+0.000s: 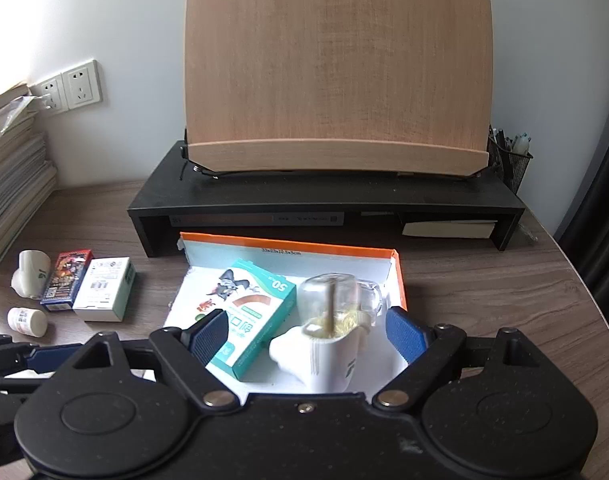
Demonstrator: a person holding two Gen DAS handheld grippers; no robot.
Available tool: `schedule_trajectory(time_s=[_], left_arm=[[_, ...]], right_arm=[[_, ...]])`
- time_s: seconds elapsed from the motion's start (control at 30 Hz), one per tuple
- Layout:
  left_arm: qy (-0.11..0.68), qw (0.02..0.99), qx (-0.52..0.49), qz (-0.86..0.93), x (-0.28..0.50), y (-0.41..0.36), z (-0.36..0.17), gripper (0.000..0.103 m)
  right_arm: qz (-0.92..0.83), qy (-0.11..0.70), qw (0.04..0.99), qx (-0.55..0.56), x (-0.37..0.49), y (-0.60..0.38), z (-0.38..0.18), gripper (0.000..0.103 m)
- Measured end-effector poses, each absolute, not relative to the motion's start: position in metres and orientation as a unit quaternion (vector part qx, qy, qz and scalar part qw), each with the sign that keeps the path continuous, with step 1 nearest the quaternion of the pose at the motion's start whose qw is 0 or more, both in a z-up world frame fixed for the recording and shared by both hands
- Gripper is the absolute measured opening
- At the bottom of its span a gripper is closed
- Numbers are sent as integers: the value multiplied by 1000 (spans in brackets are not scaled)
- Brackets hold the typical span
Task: Organize rigid objects
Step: 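Open left tool to release the black plug while right lowers and releases the heater, then withdraw both open tools toward the white pill bottle and adapter box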
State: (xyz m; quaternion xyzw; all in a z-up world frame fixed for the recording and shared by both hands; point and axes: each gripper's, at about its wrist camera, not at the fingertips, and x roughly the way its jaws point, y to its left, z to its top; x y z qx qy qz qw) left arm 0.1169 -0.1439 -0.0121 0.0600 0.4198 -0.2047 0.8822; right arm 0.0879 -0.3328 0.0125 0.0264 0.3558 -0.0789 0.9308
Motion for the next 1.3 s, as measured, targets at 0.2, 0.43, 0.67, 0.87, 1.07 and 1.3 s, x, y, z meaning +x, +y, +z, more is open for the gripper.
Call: schedule_trajectory(time_s=[0.2,0.43,0.67,0.87,1.07,1.3], left_arm=[[417,890,49,-176,116,-127,-4,54],[409,900,33,-144,112,-96,3,69],[413,904,14,-109,113,-60,1,71],[418,905,-1,-80,116,-30,-3,72],[422,904,-11,-61,120,-8,-7,72],[425,904,-16,-46,127,8,-13,77]], right_arm=[[-75,345,935,27,80,-320,20,102],[-56,347,935,33,76,-297,21,102],[-28,354,934,23,80,-267,17,102],[-7,361,932,15,86,-242,12,102],[7,367,930,10,93,-226,8,102],[14,372,928,10,101,-215,3,102]])
